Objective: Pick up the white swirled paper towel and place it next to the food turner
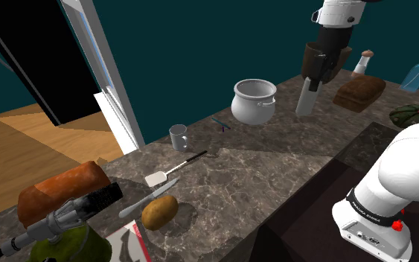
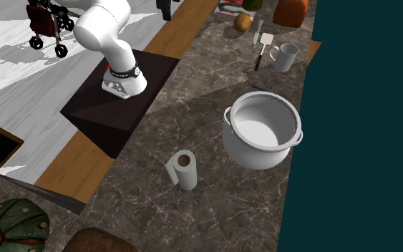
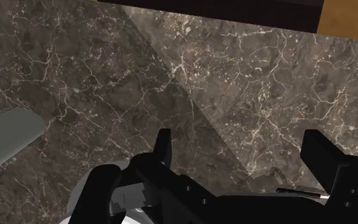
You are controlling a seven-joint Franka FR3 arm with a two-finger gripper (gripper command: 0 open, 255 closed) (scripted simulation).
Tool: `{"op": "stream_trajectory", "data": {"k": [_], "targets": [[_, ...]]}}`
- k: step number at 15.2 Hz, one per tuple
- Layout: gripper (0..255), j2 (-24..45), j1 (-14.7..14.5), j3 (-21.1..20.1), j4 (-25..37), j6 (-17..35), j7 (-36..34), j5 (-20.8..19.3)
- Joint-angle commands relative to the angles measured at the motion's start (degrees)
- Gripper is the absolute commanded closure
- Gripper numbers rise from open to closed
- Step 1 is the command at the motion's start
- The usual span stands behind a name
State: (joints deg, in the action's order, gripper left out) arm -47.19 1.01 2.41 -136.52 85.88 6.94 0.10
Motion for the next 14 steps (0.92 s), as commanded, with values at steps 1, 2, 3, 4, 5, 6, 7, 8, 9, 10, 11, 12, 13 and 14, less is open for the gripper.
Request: {"op": "stream_trajectory", "data": {"k": [1, 2, 3, 4, 5, 6, 7, 8, 9, 10, 11, 12, 13, 14], "targets": [[0, 0.0, 0.0, 0.0, 0.0, 0.0, 0.0, 0.0], [0, 0.94, 0.42, 1.02, -0.12, 1.13, 1.01, -0.86], [0, 1.94, 0.83, 2.05, -0.18, 2.27, 2.0, -1.68], [0, 3.01, 1.22, 3.07, -0.17, 3.42, 2.98, -2.48], [0, 4.13, 1.61, 4.09, -0.09, 4.57, 3.95, -3.23], [0, 5.32, 1.98, 5.11, 0.05, 5.72, 4.91, -3.95], [0, 6.56, 2.35, 6.11, 0.26, 6.88, 5.87, -4.62], [0, 7.86, 2.7, 7.11, 0.54, 8.03, 6.82, -5.24], [0, 9.22, 3.03, 8.12, 0.88, 9.17, 7.77, -5.82], [0, 10.62, 3.33, 9.13, 1.3, 10.31, 8.71, -6.35], [0, 12.08, 3.61, 10.13, 1.78, 11.43, 9.64, -6.83], [0, 13.58, 3.86, 11.13, 2.33, 12.54, 10.58, -7.25], [0, 15.13, 4.11, 12.12, 2.94, 13.64, 11.53, -7.6], [0, 16.72, 4.32, 13.12, 3.62, 14.71, 12.48, -7.9]]}}
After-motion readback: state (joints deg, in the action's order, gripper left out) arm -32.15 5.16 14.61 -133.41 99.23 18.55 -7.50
